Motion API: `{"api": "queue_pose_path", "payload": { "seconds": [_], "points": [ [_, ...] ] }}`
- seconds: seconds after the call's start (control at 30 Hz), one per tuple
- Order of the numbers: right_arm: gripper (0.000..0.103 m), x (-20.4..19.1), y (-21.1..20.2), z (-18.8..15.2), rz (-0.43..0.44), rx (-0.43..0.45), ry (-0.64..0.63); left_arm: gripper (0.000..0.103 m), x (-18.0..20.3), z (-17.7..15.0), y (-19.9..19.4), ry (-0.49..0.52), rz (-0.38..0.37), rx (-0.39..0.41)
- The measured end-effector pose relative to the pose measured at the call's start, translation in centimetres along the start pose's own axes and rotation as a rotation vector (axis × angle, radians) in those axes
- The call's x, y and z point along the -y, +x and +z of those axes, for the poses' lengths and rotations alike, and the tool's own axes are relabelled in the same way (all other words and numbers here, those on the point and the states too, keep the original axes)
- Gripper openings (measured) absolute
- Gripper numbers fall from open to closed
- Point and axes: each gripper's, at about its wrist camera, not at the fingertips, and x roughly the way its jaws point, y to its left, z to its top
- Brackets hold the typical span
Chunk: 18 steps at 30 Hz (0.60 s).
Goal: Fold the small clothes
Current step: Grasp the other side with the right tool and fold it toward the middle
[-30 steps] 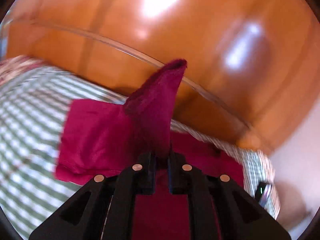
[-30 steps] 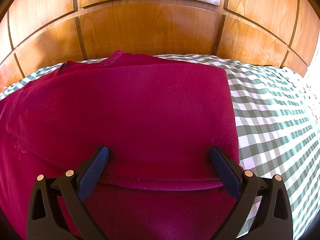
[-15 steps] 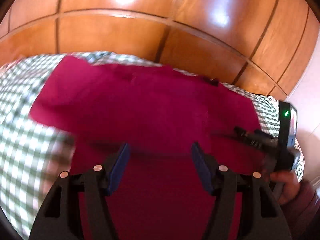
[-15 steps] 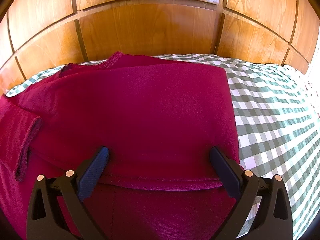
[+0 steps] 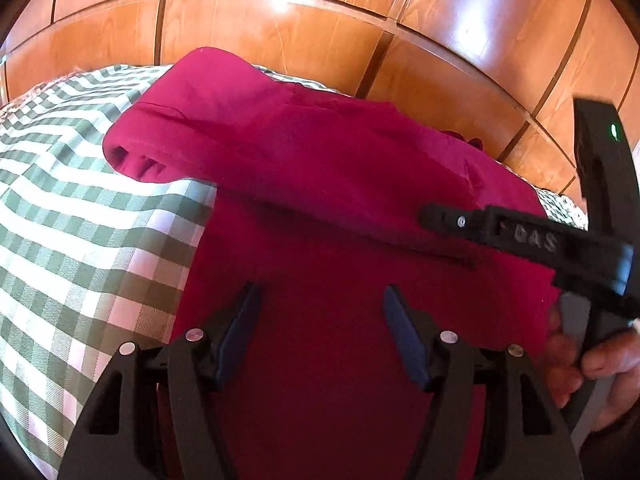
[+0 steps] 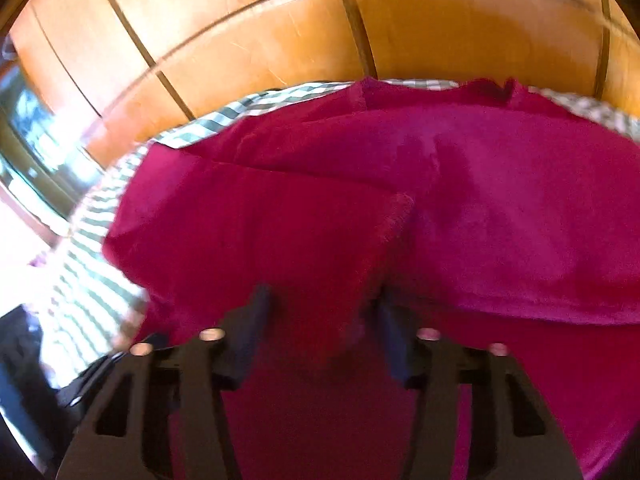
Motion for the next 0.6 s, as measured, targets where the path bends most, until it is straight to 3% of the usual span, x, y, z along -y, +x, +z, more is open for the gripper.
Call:
{"api": "queue_pose_path", "payload": {
  "seconds": [0.03, 0.17, 0.33, 0.5, 0.6],
  "points": [
    [0.007, -0.4, -0.7, 0.3, 0.005, 0.012, -0.011, 0.065, 0.0, 0.0, 0.0, -0.002, -0.003, 0.001],
    [0.006, -2.1, -6.2, 2.6, -0.055, 0.176, -0.140, 0.067, -0.1, -0.2, -0.1, -0.003, -0.009, 0.001],
    [0.006, -0.1, -12.3, 5.4, -0.186, 0.344, -0.180, 0.067, 0.1, -0.4, -0.1, 0.000, -0.005, 0.000],
    [0.003, 5.4, -13.4, 5.5, -0.302, 0.347, -0.086, 0.068, 0.5, -0.3, 0.0, 0.008, 0.004, -0.002],
    [0.003, 9.5, -12.4, 4.4, -0.339, 0.297, 0.022, 0.069, 0.7, -0.3, 0.0, 0.012, 0.007, -0.004]
  ]
}}
